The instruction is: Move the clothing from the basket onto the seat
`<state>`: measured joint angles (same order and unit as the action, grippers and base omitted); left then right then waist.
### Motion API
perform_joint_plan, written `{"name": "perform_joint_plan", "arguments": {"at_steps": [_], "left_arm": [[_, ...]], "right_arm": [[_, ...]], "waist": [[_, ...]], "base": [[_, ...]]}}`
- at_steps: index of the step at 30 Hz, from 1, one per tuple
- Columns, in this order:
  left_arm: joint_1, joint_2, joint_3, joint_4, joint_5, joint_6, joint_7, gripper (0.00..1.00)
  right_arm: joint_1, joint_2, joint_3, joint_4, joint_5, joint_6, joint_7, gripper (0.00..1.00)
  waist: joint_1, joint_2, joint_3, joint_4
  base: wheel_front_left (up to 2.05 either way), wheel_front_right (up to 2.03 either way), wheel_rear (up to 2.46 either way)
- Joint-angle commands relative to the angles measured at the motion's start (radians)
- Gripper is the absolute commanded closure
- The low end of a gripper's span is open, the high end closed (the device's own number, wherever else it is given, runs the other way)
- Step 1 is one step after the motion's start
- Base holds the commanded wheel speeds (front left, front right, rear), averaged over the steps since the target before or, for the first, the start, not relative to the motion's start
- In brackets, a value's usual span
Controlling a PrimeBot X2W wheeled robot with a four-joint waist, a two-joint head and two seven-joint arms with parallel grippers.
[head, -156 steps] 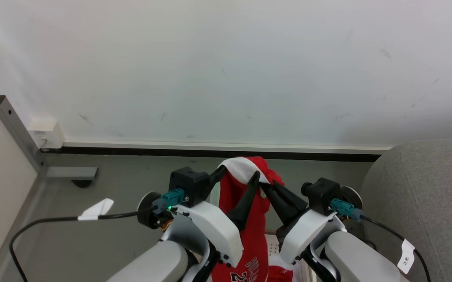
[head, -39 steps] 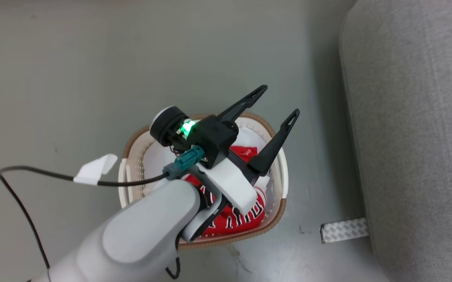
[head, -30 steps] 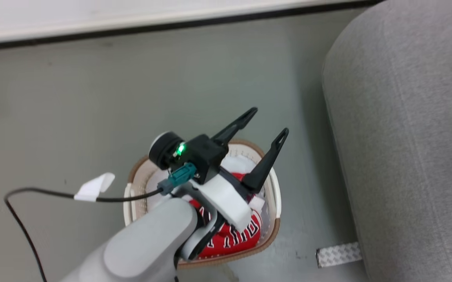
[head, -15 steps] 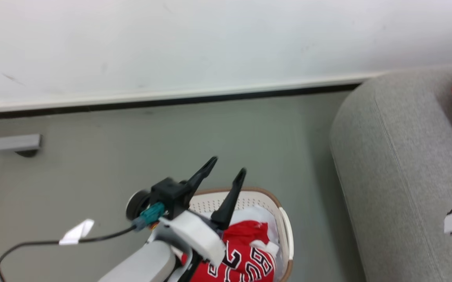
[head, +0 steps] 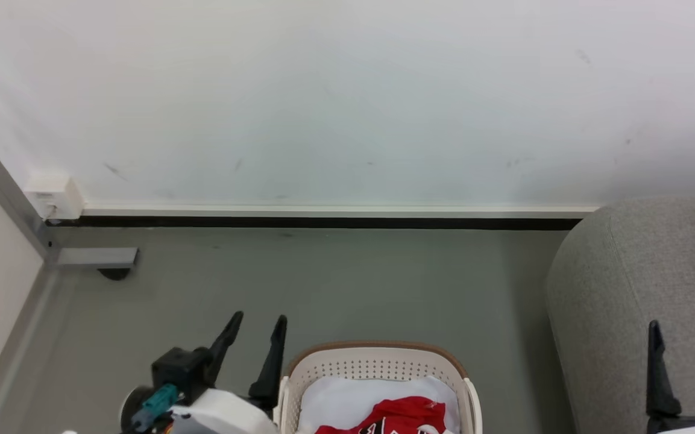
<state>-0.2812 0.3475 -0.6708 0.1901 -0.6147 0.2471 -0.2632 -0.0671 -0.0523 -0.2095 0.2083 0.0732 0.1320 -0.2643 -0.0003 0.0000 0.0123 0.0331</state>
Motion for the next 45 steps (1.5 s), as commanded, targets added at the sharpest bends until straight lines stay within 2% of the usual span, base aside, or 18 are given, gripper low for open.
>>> {"name": "perform_joint_plan", "arguments": {"at_steps": [1,5,15,23,32,45], "left_arm": [[0.044,-0.014,0.046,-0.010,0.024,-0.004,-0.002,0.00],[0.130,-0.036,0.144,-0.014,0.078,-0.025,-0.001,0.00],[0.273,-0.099,0.351,0.013,0.215,-0.136,-0.001,0.00],[0.321,-0.164,0.467,0.016,0.298,-0.209,-0.002,0.00],[0.325,-0.221,0.549,0.031,0.368,-0.276,-0.002,0.00],[0.316,-0.265,0.601,0.046,0.427,-0.326,-0.002,0.00]], "right_arm": [[0.032,0.002,0.020,0.010,0.019,-0.003,0.000,0.00],[0.074,0.001,0.055,0.026,0.039,-0.003,0.000,0.00],[0.119,0.001,0.113,0.043,0.075,-0.003,0.000,0.00],[0.134,0.001,0.121,0.062,0.085,-0.003,0.000,0.00],[0.122,0.001,0.126,0.064,0.089,-0.003,0.000,0.00],[0.122,0.001,0.138,0.072,0.092,-0.002,0.000,0.00]], "waist": [[0.0003,0.0000,-0.019,0.017],[0.0003,0.0000,-0.034,0.020],[0.0003,0.0000,-0.060,0.010],[0.0003,0.0000,-0.070,0.011],[0.0003,0.0000,-0.067,0.007],[0.0003,0.0000,-0.056,0.000]], "base": [[0.00,0.00,0.00],[0.00,0.00,0.00],[0.00,0.00,0.00],[0.00,0.00,0.00],[0.00,0.00,0.00],[0.00,0.00,0.00]]}}
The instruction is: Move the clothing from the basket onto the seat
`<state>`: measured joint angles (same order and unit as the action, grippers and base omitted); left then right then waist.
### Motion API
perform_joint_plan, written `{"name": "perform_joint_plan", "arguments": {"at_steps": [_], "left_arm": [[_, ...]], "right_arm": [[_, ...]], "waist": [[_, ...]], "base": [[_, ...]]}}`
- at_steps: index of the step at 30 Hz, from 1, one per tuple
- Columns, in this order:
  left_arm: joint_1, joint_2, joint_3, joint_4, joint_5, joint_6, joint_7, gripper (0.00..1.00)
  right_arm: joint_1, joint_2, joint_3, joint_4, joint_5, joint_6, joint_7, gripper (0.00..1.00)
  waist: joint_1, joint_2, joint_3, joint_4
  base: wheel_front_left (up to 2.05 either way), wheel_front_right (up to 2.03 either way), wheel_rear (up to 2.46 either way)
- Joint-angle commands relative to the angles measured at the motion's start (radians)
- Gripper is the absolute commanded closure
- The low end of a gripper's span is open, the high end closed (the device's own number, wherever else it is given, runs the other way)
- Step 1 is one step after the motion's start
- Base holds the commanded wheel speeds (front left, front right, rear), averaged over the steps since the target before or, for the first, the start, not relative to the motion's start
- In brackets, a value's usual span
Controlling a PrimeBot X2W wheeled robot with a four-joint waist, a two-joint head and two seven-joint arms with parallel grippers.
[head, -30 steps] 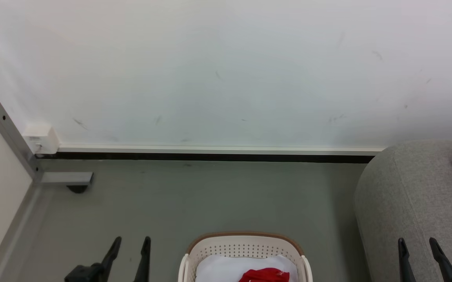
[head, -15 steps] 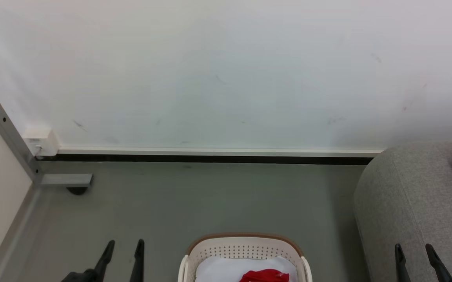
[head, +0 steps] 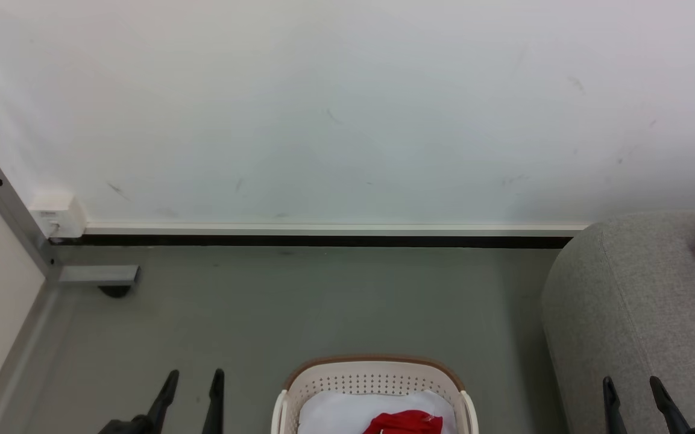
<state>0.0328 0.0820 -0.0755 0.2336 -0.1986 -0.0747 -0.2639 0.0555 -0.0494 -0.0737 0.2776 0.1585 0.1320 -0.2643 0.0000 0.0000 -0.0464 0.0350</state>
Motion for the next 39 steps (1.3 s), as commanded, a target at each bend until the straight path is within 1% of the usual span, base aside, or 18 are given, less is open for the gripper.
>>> {"name": "perform_joint_plan", "arguments": {"at_steps": [1,12,16,19,25,32,35,39], "left_arm": [[0.000,-0.002,0.010,0.002,0.015,-0.007,-0.001,0.00],[-0.030,-0.017,0.015,-0.008,0.043,-0.027,-0.001,0.00],[-0.061,-0.019,-0.005,-0.002,0.051,-0.037,-0.001,0.00],[-0.104,-0.013,-0.033,0.012,0.062,-0.043,-0.001,0.00],[-0.243,0.007,-0.117,0.075,0.083,-0.052,0.016,0.00],[-0.428,0.042,-0.243,0.189,0.120,-0.055,0.121,0.00],[-0.494,0.053,-0.318,0.262,0.132,-0.055,0.167,0.00],[-0.579,0.064,-0.413,0.371,0.112,-0.054,0.233,0.00]], "right_arm": [[-0.002,-0.002,0.004,0.003,0.007,-0.002,0.000,0.00],[-0.025,-0.002,0.005,-0.010,-0.006,-0.003,0.000,0.00],[-0.040,-0.002,0.007,-0.023,-0.012,-0.003,0.000,0.00],[-0.060,-0.002,0.010,-0.041,-0.013,-0.002,0.000,0.00],[-0.111,-0.002,0.014,-0.075,-0.020,-0.002,0.000,0.00],[-0.186,-0.001,0.027,-0.102,-0.014,-0.003,0.000,0.00],[-0.218,-0.002,0.033,-0.113,-0.014,-0.003,0.000,0.00],[-0.263,-0.002,0.045,-0.132,-0.019,-0.003,0.000,0.00]], "waist": [[0.0000,0.0000,0.004,-0.003],[0.0000,0.0000,0.029,-0.031],[0.0000,0.0000,0.051,-0.046],[0.0000,0.0000,0.091,-0.059],[0.0000,0.0000,0.190,-0.081],[0.0000,0.0000,0.322,-0.108],[0.0000,0.0000,0.378,-0.119],[0.0000,0.0000,0.455,-0.134]], "base": [[0.00,0.00,0.00],[0.00,0.00,0.00],[0.00,0.00,0.00],[0.00,0.00,0.00],[0.00,0.00,0.00],[0.00,0.00,0.00],[0.00,0.00,0.00],[0.00,0.00,0.00]]}}
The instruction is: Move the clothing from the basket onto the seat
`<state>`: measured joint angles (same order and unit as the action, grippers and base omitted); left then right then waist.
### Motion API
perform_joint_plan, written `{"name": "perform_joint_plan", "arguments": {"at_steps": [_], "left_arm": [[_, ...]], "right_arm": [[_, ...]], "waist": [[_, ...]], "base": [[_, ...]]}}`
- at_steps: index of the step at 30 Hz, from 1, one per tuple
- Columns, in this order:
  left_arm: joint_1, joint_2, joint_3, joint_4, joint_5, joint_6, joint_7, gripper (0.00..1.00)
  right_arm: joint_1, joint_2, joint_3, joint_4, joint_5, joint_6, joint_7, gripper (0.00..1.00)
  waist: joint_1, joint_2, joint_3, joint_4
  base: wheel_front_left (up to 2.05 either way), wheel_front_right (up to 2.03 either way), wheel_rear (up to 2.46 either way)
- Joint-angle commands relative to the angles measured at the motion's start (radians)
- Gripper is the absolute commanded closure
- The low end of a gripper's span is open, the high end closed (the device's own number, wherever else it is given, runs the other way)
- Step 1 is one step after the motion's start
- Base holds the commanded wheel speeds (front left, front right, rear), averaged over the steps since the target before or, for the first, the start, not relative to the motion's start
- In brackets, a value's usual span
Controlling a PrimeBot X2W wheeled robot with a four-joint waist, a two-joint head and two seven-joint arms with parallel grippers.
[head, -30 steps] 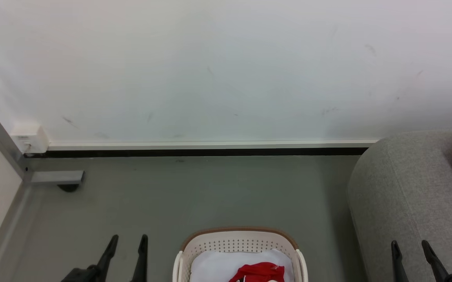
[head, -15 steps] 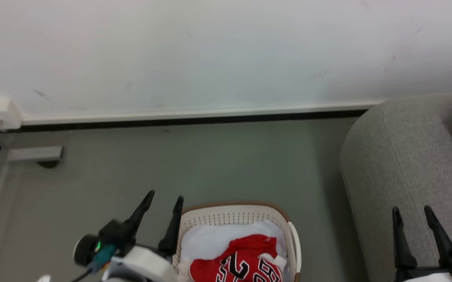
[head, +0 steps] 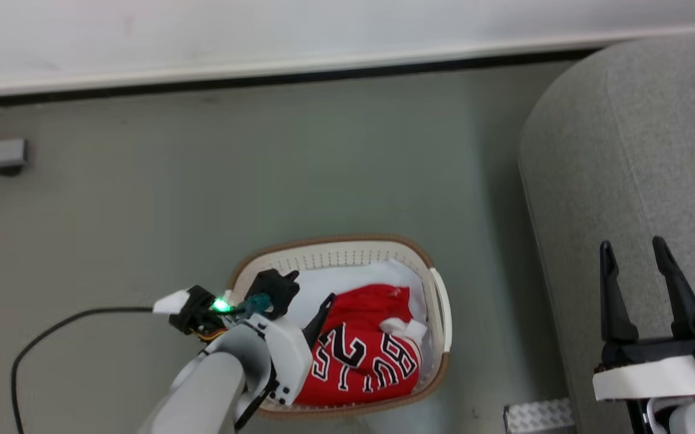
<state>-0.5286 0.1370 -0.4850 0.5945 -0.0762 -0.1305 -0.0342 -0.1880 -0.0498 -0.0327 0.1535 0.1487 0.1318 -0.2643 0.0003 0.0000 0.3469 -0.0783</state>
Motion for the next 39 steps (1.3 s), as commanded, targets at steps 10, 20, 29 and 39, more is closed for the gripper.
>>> {"name": "perform_joint_plan", "arguments": {"at_steps": [10,20,29,39], "left_arm": [[-0.190,-0.006,-0.156,0.243,-0.113,0.002,0.049,0.00],[-0.313,0.015,-0.333,0.372,-0.262,0.002,0.040,0.00],[-0.400,0.048,-0.495,0.389,-0.408,0.002,0.065,0.00],[-0.438,0.039,-0.628,0.381,-0.557,0.002,-0.022,1.00]], "right_arm": [[-0.115,-0.001,0.045,-0.071,0.000,-0.002,0.000,0.00],[-0.143,-0.001,0.042,-0.122,-0.004,-0.002,0.000,0.00],[-0.163,-0.001,0.035,-0.154,-0.014,-0.002,0.000,0.00],[-0.159,-0.001,0.019,-0.146,-0.024,-0.002,0.000,0.00]], "waist": [[-0.0003,0.0000,0.256,-0.063],[-0.0003,0.0000,0.384,-0.075],[-0.0003,0.0000,0.478,-0.086],[-0.0003,0.0000,0.476,-0.065]], "base": [[0.00,0.00,0.00],[0.00,0.00,0.00],[0.00,0.00,0.00],[0.00,0.00,0.00]]}}
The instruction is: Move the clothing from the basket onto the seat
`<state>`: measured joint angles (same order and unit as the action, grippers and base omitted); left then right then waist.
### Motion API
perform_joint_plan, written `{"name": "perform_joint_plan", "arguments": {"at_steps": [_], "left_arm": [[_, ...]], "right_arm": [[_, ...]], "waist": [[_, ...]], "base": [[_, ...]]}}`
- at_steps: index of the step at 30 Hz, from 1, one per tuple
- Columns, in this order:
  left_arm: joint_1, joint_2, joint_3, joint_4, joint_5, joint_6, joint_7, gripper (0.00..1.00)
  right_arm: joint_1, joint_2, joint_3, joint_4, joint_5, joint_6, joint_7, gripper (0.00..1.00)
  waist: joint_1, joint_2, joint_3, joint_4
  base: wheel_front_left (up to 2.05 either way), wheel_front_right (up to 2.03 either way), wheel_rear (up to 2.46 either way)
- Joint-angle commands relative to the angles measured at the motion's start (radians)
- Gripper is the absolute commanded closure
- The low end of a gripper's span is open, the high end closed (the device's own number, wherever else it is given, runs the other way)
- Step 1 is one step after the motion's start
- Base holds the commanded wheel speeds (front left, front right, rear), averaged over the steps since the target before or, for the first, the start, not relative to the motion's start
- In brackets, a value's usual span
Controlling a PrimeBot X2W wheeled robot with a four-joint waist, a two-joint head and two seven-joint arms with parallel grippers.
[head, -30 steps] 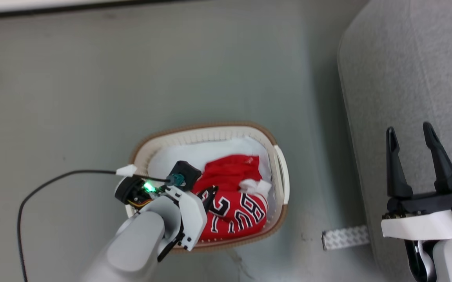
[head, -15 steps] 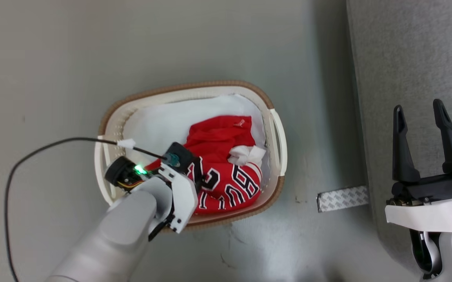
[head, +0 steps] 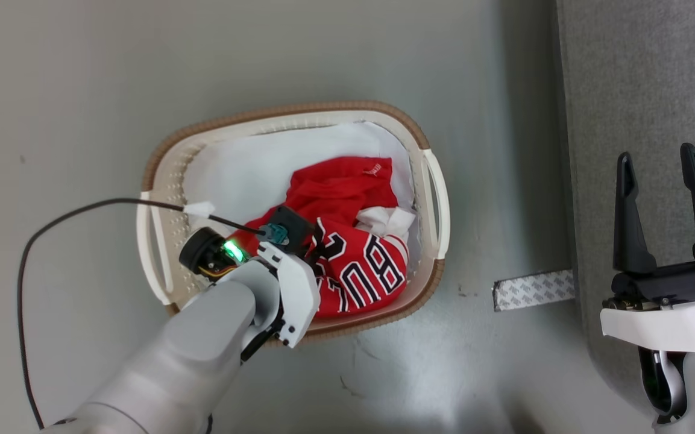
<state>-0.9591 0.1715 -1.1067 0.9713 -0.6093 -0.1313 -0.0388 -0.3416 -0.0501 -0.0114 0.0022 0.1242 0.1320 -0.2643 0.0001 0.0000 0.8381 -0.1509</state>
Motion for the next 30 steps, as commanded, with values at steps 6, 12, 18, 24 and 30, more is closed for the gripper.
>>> {"name": "perform_joint_plan", "arguments": {"at_steps": [6,12,18,24,30], "left_arm": [[0.032,0.001,-0.021,0.028,-0.107,0.003,-0.100,1.00],[0.099,-0.012,-0.007,0.062,-0.165,0.003,-0.183,1.00],[0.175,-0.016,0.028,0.073,-0.200,0.007,-0.219,1.00],[0.234,-0.006,0.066,0.030,-0.206,0.040,-0.226,1.00],[0.283,0.022,0.121,-0.069,-0.195,0.086,-0.226,1.00]], "right_arm": [[-0.002,-0.001,0.002,0.039,0.008,-0.003,0.000,0.00],[0.046,-0.001,-0.003,0.091,0.016,-0.003,0.000,0.00],[0.116,-0.001,-0.007,0.133,0.024,-0.003,0.000,0.00],[0.189,-0.001,-0.018,0.168,0.022,-0.002,0.000,0.00],[0.253,-0.001,-0.023,0.187,0.006,-0.002,0.000,0.00]], "waist": [[-0.0001,0.0000,-0.119,0.034],[-0.0001,0.0000,-0.285,0.063],[-0.0001,0.0000,-0.457,0.083],[-0.0001,0.0000,-0.591,0.107],[-0.0001,0.0000,-0.683,0.128]], "base": [[0.00,0.00,0.00],[0.00,0.00,0.00],[0.00,0.00,0.00],[0.00,0.00,0.00],[0.00,0.00,0.00]]}}
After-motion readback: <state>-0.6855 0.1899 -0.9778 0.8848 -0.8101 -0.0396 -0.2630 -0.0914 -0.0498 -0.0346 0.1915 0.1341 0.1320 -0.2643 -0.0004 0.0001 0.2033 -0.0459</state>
